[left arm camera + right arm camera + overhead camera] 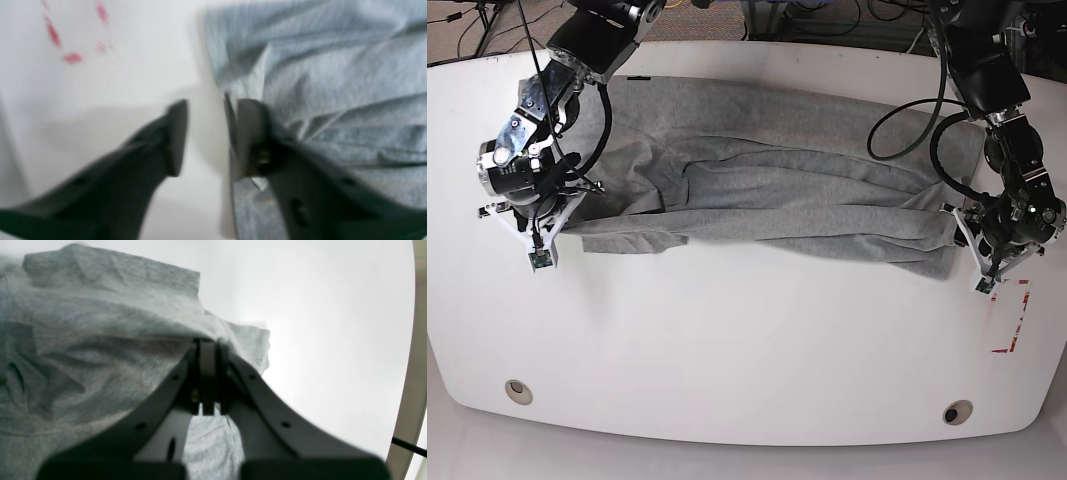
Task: Layout the t-shirt on the table in an organized manner, then fold the t-shirt properly
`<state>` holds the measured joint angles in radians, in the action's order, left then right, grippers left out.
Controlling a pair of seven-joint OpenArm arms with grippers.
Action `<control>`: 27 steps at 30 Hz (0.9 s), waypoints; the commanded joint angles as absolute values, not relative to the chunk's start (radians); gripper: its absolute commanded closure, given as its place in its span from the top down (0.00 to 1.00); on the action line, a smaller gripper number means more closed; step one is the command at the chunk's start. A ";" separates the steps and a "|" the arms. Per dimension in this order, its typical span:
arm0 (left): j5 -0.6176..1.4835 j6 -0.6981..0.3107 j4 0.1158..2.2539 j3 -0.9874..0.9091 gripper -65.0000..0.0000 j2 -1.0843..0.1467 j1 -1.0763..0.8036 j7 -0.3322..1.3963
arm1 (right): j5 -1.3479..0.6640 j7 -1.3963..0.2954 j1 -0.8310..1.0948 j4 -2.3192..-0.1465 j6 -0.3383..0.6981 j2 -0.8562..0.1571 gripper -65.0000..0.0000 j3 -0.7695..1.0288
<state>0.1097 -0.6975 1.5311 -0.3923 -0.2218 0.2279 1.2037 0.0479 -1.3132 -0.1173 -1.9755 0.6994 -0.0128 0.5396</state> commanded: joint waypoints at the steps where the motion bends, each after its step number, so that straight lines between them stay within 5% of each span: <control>1: 0.111 -0.698 1.503 -0.440 0.43 -0.222 0.257 1.188 | 0.048 -1.297 -0.137 -1.991 0.698 -0.022 0.00 0.539; 27: 0.197 -0.698 1.363 -0.450 0.52 -0.196 0.309 1.190 | 0.047 -1.297 -0.134 -1.989 0.698 -0.021 0.00 0.539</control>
<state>0.1558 -0.6971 1.3476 -0.4500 -0.1753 0.2810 1.2011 0.0483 -1.3136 -0.1165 -1.9736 0.6994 -0.0113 0.5396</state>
